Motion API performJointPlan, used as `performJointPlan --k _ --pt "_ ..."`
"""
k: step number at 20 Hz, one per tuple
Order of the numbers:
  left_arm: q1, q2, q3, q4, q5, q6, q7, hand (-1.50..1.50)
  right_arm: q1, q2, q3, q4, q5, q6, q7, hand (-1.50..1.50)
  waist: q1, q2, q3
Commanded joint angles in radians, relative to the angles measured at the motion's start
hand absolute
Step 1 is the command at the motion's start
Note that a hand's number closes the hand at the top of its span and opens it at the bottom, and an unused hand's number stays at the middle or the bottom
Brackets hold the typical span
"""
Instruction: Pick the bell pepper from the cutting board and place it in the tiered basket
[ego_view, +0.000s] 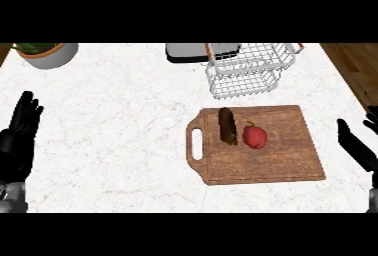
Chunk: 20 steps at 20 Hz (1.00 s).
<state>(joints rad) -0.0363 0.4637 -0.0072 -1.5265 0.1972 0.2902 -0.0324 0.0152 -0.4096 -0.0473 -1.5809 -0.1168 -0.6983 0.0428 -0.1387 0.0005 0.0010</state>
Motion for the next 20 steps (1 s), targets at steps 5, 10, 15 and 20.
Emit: performJointPlan --k 5,10,15,20 --pt "0.013 0.060 -0.065 0.016 -0.089 -0.022 0.055 0.00 0.263 0.200 0.099 -0.087 0.310 -0.470 0.056 -1.50 0.070 -0.003 -0.011" --pt "-0.024 0.045 -0.100 0.001 -0.108 -0.028 0.058 0.00 0.410 0.133 0.212 -0.073 0.442 -0.337 0.264 -1.50 0.113 0.015 -0.017" --pt "-0.071 0.031 -0.133 0.015 -0.133 -0.034 0.064 0.00 0.425 0.073 0.247 -0.104 0.552 -0.219 0.486 -1.50 0.145 0.029 -0.019" --pt "-0.091 0.018 -0.149 0.007 -0.132 -0.044 0.075 0.00 0.349 0.074 0.220 -0.164 0.688 -0.148 0.747 -1.50 0.184 0.027 -0.018"
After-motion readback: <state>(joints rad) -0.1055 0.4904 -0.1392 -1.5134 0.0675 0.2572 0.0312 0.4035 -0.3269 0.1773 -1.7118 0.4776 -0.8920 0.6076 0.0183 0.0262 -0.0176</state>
